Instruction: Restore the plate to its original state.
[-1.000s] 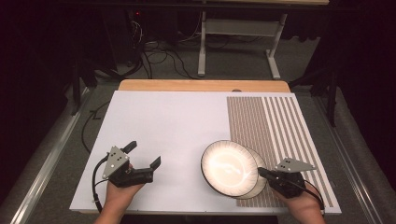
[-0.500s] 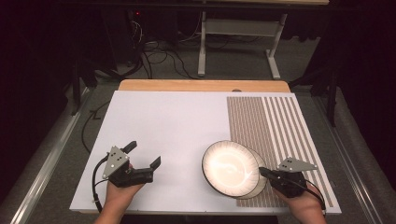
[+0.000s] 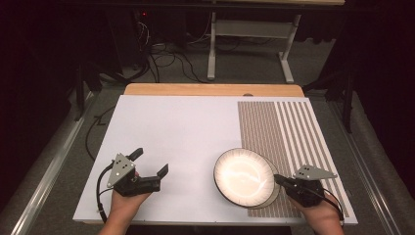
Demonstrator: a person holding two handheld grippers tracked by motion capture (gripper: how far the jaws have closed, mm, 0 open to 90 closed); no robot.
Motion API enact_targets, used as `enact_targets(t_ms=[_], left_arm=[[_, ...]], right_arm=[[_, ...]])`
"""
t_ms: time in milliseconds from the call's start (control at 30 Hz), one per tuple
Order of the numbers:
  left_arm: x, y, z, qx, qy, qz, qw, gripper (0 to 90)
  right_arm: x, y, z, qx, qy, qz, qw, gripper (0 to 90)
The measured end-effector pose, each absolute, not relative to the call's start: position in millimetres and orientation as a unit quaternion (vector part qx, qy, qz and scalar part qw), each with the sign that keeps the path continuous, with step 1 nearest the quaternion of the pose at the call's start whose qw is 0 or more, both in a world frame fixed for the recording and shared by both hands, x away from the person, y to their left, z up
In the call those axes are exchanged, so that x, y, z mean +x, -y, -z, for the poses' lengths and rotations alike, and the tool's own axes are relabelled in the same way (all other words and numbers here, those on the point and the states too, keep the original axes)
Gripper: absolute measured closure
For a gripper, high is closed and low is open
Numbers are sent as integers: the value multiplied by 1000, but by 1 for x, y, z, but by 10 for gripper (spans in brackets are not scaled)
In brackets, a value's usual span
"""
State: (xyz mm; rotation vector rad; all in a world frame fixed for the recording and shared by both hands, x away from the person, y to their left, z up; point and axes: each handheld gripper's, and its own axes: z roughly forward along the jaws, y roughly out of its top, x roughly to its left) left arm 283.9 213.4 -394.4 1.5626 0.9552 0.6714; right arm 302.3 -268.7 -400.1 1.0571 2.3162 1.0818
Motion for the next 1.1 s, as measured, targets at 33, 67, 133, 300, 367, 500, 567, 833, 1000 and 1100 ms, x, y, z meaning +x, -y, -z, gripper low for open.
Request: enact_targets(t_ms=[33,67,133,300,367,500,567,833,1000,1100], left_arm=[[284,-213,394,663,-405,-285,561,0],[284,-213,394,663,-405,-285,561,1],[284,-213,394,664,-405,-285,561,0],[284,-213,394,663,-405,-285,561,1],[284,-213,394,664,-405,-285,560,1],[284,-213,395,664,-405,-285,560,1],[284,-213,395,665,-405,-285,559,0],[284,-214,395,666,-406,-285,557,1],[284,-212,396,671,-403,-287,551,1],[284,-211,396,673,-404,-288,549,0]], right_arm=[[302,269,400,377,-822,-385,186,900],[302,270,400,377,-822,-385,186,900],[302,270,400,379,-821,-385,187,900],[302,274,398,385,-816,-387,189,900],[302,276,398,385,-815,-387,192,900],[302,283,396,398,-807,-390,198,900],[302,287,396,399,-804,-397,192,900],[302,293,390,410,-788,-408,211,828],[303,304,385,424,-766,-427,227,684],[304,310,384,429,-752,-438,242,559]])
